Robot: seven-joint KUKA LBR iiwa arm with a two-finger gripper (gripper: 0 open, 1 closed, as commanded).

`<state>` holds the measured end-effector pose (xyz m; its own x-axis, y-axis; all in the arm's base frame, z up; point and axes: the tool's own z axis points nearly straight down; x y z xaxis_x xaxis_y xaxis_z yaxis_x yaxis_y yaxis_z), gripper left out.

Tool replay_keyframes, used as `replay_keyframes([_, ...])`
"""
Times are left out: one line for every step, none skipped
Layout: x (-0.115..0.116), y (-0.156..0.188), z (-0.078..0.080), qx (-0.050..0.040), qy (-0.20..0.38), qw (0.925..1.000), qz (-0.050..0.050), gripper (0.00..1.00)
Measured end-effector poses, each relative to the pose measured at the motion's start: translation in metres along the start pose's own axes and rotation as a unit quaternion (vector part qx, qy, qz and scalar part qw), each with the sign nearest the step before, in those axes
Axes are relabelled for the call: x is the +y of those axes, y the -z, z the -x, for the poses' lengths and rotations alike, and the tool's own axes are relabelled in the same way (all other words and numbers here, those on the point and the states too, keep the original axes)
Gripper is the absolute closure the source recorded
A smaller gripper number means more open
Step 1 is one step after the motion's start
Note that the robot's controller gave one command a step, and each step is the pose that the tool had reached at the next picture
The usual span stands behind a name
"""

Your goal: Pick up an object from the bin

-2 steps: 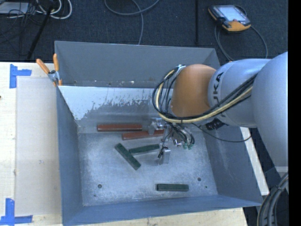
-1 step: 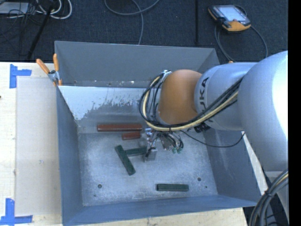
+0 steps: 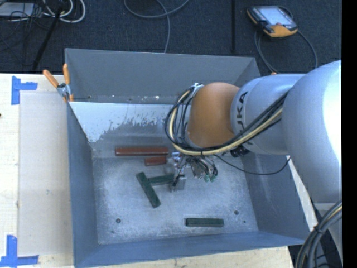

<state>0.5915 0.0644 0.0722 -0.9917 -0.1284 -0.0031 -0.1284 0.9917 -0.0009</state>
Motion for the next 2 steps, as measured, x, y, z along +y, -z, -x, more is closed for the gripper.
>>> replay_keyframes([0.000,0.004,-0.001,0.0020,0.000,1.0000,0.000,1.00])
replay_keyframes([0.001,0.022,-0.003,0.0054,0.001,1.0000,0.001,1.00])
